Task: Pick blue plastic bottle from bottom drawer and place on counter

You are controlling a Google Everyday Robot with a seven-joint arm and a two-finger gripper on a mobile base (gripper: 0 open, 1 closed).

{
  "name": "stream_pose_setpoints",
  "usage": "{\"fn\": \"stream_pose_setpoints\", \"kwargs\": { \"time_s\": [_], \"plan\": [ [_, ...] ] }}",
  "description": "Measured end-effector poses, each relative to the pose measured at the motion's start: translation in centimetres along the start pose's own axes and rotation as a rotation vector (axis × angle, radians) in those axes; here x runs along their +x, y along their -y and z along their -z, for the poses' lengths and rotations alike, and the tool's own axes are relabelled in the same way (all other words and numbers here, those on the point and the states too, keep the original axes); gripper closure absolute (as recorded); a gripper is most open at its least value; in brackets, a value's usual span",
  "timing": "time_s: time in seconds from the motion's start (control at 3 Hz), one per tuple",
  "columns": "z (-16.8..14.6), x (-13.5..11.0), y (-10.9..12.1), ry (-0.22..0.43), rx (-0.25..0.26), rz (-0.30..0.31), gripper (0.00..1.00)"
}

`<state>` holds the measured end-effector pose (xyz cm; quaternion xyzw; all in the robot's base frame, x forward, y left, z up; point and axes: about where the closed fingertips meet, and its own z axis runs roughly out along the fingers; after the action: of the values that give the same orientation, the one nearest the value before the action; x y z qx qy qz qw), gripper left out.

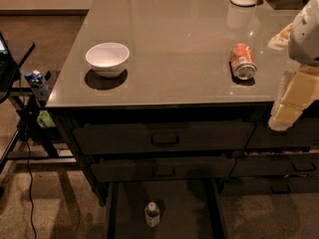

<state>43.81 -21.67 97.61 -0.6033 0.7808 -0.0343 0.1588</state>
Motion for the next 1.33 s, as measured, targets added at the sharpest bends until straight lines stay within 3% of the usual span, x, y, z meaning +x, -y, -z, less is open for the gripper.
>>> {"fn": "stream_pose_setpoints", "kwargs": {
  "time_s": [0.33,0.67,1.0,1.33],
  "plan": [
    [0.0,0.0,0.0,0.000,0.000,0.000,0.00],
    [-2.3,0.1,-2.0,0.046,-0.036,-0.030,0.00],
    [-6.5,-0.1,-6.2,0.127,-0.098,-0.089,0.00],
    [-11.2,-0.2,-10.6,0.148,-0.198,-0.136,0.00]
  ]
}}
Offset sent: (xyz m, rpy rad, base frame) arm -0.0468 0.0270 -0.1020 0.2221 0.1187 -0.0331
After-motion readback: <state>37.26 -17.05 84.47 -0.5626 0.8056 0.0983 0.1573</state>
